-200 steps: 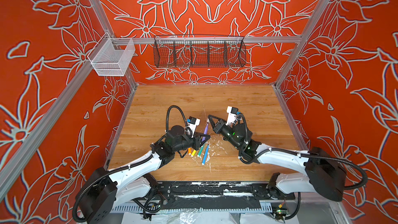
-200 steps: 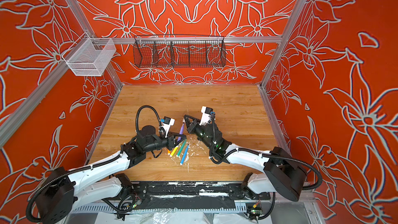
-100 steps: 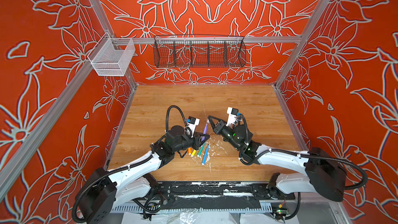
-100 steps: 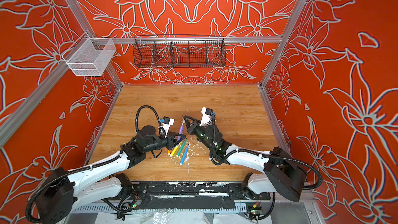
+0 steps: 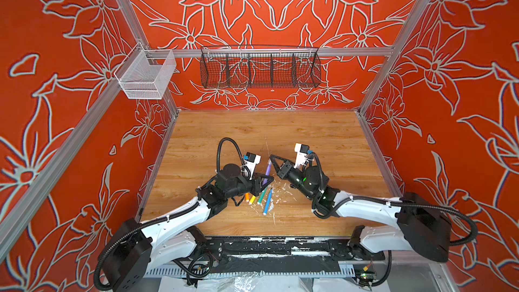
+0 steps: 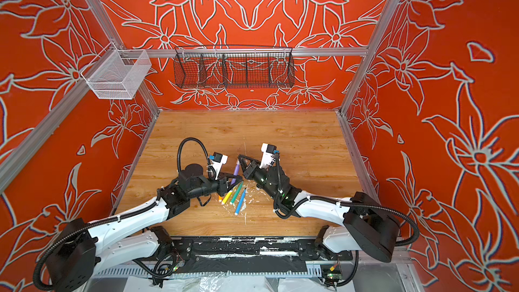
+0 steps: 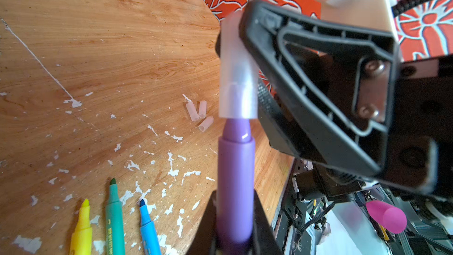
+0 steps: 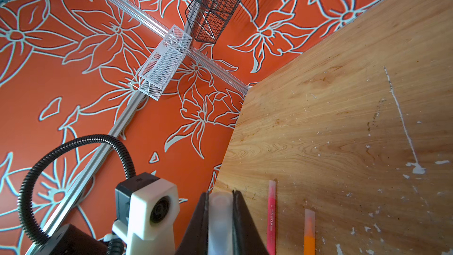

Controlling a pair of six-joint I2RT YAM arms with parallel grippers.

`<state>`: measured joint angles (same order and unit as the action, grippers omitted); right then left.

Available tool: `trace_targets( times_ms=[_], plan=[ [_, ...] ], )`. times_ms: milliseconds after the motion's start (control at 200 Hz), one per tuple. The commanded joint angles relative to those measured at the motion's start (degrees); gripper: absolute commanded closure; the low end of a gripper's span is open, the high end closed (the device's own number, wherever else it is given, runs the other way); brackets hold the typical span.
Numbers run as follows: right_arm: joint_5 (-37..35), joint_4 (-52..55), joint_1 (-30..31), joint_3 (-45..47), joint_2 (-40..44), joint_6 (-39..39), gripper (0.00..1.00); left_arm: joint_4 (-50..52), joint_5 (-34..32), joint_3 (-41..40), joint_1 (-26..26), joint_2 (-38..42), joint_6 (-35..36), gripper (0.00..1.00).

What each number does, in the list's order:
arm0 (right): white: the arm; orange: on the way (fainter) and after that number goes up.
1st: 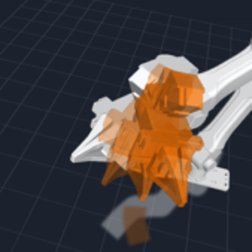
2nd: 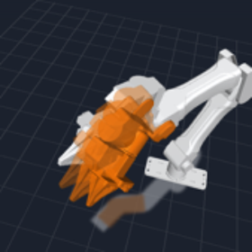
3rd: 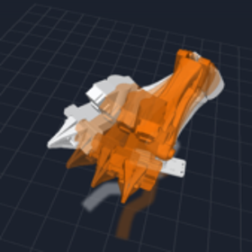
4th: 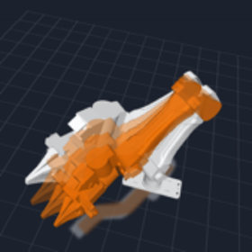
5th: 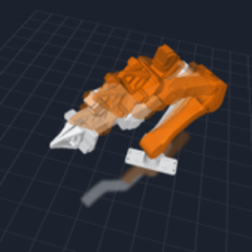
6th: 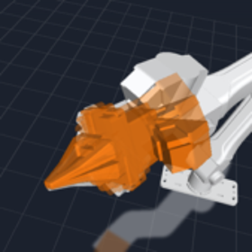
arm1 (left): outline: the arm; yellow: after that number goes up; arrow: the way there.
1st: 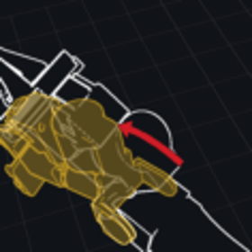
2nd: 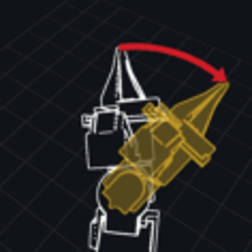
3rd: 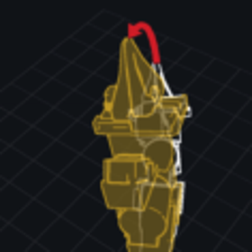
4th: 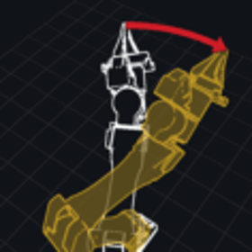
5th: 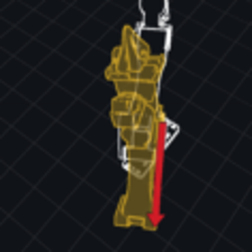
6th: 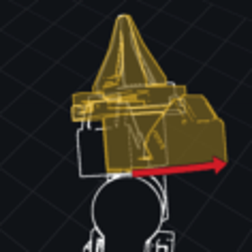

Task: Insert pens into pen caps
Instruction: Put on the pen cap to the pen.

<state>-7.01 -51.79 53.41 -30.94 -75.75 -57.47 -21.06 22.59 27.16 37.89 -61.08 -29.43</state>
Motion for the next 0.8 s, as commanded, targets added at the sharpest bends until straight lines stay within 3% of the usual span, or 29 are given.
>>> trace_targets(
  times_ms=[0, 250, 600, 681, 796],
  plan=[
    [1.38, -2.79, 1.25, 0.73, -0.37, -0.02, 0.84, -1.05, 0.28, -0.52, -0.01, 1.21, -0.11, 1.0],
    [1.47, -3.99, 1.52, 1.67, -1.34, 0.25, 0.75, -1.8, 0.11, -1.53, -0.01, 2.97, 0.02, 1.0],
    [3.65, -6.33, 2.75, 2.89, -0.74, 0.61, 0.74, -1.53, -0.5, -1.49, -0.01, 3.08, 0.02, 1.0],
    [3.55, -6.13, 2.93, 3.07, 0.4, 1.76, 0.64, -1.51, -0.52, -1.49, -0.01, 2.99, 0.08, 1.0],
    [1.13, -1.64, 2.93, 3.25, 3.82, 3.47, 0.35, -1.44, -0.5, -1.49, -0.01, 3.27, 0.11, 1.0]
  ],
)
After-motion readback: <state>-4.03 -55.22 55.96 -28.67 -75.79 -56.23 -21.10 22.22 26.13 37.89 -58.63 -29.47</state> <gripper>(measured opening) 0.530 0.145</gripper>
